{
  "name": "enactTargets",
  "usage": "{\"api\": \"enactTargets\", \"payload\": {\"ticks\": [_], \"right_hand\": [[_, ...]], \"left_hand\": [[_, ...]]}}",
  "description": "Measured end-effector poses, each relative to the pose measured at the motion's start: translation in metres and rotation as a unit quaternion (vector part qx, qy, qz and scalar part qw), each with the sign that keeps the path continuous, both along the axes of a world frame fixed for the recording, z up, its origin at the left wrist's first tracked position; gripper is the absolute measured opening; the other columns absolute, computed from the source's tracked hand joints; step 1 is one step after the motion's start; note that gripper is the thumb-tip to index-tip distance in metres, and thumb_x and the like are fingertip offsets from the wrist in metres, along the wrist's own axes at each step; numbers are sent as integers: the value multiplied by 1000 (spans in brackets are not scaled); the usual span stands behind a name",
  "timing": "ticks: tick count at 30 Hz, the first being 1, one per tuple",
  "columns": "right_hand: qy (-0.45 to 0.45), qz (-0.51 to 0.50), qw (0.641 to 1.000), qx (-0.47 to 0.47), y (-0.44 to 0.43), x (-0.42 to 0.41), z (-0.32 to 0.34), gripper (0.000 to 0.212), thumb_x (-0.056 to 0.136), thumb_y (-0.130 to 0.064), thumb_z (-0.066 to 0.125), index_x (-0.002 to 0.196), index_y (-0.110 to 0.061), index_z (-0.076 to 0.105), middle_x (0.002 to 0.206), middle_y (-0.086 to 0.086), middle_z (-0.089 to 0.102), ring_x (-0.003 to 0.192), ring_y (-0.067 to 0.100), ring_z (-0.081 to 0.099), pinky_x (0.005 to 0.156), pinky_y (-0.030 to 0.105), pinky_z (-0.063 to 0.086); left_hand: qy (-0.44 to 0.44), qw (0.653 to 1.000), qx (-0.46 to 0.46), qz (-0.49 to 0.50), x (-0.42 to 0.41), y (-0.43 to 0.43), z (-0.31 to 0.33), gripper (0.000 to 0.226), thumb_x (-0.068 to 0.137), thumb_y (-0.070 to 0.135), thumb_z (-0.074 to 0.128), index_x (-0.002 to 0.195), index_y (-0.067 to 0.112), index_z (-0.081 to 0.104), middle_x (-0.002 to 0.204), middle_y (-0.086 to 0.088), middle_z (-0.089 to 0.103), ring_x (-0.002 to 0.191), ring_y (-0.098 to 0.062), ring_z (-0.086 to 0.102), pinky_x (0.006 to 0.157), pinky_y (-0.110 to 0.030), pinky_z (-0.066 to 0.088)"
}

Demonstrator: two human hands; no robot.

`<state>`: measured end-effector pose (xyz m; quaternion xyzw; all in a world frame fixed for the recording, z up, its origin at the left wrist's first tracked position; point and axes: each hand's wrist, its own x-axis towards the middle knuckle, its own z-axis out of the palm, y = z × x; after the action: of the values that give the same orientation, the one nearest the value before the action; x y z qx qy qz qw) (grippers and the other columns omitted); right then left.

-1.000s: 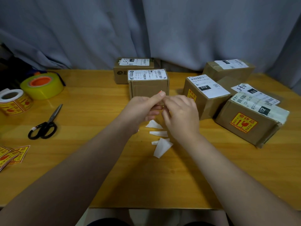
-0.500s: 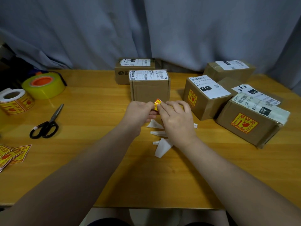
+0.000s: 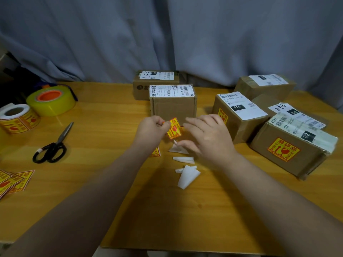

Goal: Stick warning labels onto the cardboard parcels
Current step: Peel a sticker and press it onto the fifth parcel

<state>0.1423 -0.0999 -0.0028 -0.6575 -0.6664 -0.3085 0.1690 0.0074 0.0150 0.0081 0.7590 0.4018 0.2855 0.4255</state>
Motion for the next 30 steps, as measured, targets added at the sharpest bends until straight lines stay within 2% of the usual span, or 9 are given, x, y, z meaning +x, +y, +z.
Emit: {"api": "enactTargets", "payload": {"ticks": [3,7,11,17,18,20,23,25,30], "right_hand": [[215,-56,975,-2,-3,-3,6,59,85,-63,46,115,-16,65,117,0,64,110,19,54,91,27,32],[538,-28,842,-15,12,-4,11,37,79,-40,71,108,-17,68,111,-1,64,106,13,56,88,26,45],[553,12,833,35,21,-8,15,2,83,-17,70,84,-17,72,92,3,67,90,16,61,80,26,50],[559,-60,824,66,36,-4,11,10,87,-22,65,88,-16,73,131,0,51,123,15,42,102,26,30],[579,-76,808,80,38,0,10,10,88,-21,64,88,-17,73,138,1,47,128,15,38,106,29,28],[610,-84,784,84,40,7,10,8,87,-20,65,88,-16,73,146,1,38,135,15,31,112,33,24],[618,-78,781,38,49,11,12,7,83,-23,70,87,-18,71,152,3,29,141,15,23,109,27,17],[628,-77,774,8,56,9,15,10,82,-24,70,90,-18,71,153,3,28,143,14,19,105,26,16],[646,-78,759,10,63,7,19,8,84,-23,68,90,-18,71,145,3,40,141,16,22,103,24,17]], "left_hand": [[-6,995,19,-93,-6,5,9,16,90,22,60,89,7,65,71,-3,61,58,-4,51,55,-19,41],[30,981,104,-162,-6,3,20,9,89,22,61,89,13,64,69,7,59,56,4,51,51,-9,39],[70,969,179,-155,-6,5,24,12,89,28,60,90,17,66,79,0,64,70,-9,54,63,-27,45],[28,993,110,-44,-5,22,23,24,91,34,57,92,16,72,77,6,65,74,-10,58,66,-27,45],[24,991,127,-19,-5,26,22,25,91,34,56,97,15,71,82,3,66,78,-12,59,69,-28,45],[17,983,180,26,-4,36,21,37,90,33,58,124,18,58,117,-3,56,106,-16,54,90,-31,45],[13,987,159,4,4,48,16,73,85,28,66,145,35,24,152,-1,13,139,-20,21,110,-37,27],[31,992,108,-53,12,55,12,79,86,25,64,145,43,14,157,-1,3,143,-21,13,112,-38,24],[5,991,132,-25,24,62,11,49,93,31,53,138,34,35,140,-3,36,122,-20,44,93,-29,43]]}}
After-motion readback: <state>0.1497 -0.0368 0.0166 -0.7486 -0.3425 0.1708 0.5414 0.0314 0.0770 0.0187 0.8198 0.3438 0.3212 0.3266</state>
